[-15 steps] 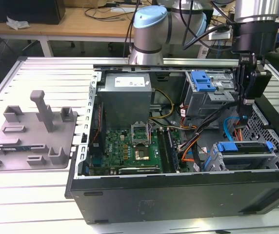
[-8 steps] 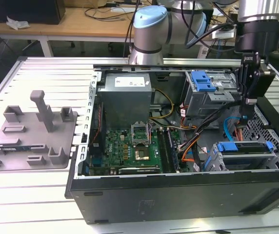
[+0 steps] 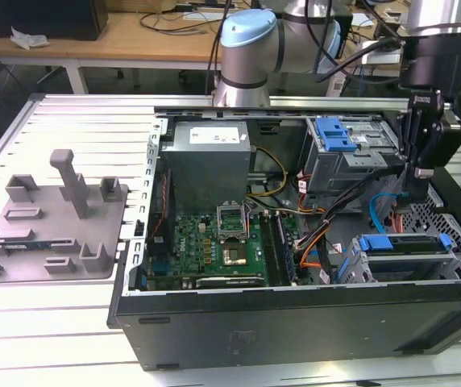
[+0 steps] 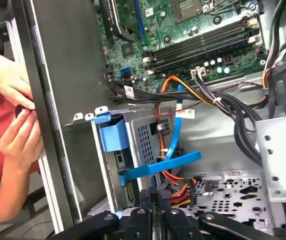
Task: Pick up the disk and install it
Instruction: 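Insert the first disk wire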
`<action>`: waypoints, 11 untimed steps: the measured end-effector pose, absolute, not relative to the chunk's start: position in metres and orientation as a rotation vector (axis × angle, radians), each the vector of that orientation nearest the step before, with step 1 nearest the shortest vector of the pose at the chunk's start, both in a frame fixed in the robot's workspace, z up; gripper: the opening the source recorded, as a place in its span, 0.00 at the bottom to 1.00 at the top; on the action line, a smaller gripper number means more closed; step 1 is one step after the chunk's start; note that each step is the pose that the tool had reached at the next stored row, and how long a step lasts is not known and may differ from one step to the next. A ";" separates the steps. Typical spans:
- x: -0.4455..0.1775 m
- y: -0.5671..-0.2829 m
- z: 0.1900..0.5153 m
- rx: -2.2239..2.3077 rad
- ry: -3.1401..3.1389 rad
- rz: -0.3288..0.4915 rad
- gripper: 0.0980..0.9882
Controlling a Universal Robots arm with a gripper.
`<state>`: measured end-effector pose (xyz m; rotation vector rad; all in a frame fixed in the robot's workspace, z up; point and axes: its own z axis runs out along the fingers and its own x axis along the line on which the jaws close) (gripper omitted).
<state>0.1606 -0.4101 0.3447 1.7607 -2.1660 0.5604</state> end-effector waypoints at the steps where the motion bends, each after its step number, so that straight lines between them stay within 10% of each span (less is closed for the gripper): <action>1: 0.161 -0.416 0.349 1.762 -2.168 0.557 0.07; 11: 0.161 -0.442 0.352 1.859 -2.291 0.353 0.07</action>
